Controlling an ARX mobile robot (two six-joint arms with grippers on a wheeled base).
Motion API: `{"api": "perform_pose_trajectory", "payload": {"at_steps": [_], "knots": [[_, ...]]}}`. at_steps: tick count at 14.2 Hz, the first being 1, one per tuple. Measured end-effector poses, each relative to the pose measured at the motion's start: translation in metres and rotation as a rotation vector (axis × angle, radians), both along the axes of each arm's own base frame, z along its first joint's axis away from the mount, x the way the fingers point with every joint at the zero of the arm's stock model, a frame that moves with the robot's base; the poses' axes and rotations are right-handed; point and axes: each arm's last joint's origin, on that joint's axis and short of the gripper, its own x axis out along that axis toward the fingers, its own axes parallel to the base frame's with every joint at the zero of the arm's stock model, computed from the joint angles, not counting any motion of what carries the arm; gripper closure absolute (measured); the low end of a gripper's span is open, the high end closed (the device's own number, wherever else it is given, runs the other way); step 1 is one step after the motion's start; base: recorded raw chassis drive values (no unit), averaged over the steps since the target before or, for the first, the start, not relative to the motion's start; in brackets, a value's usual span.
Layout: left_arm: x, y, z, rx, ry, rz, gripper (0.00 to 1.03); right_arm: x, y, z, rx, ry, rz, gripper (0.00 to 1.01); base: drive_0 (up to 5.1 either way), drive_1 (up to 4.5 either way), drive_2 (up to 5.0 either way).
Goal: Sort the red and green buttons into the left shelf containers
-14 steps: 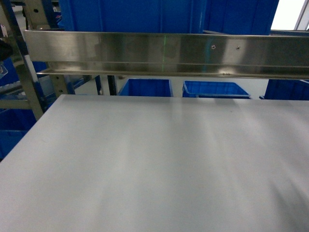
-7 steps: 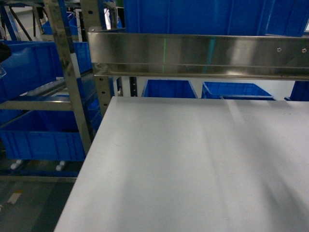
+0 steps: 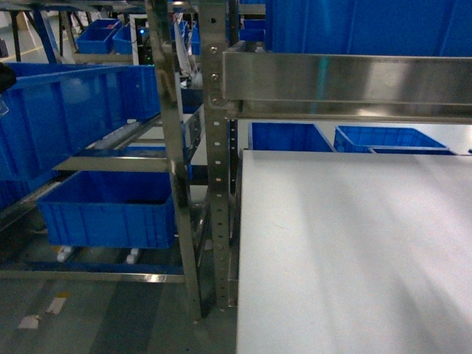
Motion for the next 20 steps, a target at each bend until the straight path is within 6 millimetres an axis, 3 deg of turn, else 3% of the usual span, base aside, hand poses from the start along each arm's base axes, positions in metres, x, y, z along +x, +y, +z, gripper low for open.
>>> {"api": "perform_pose_trajectory", "payload": {"at_steps": [20], "knots": [[-0.0002, -0.0003, -0.0005, 0.000, 0.002, -0.001, 0.76, 0.0000, 0.0000, 0.0002, 0.000, -0.001, 0.000, 0.75, -5.0, 2.48, 2.5]]}}
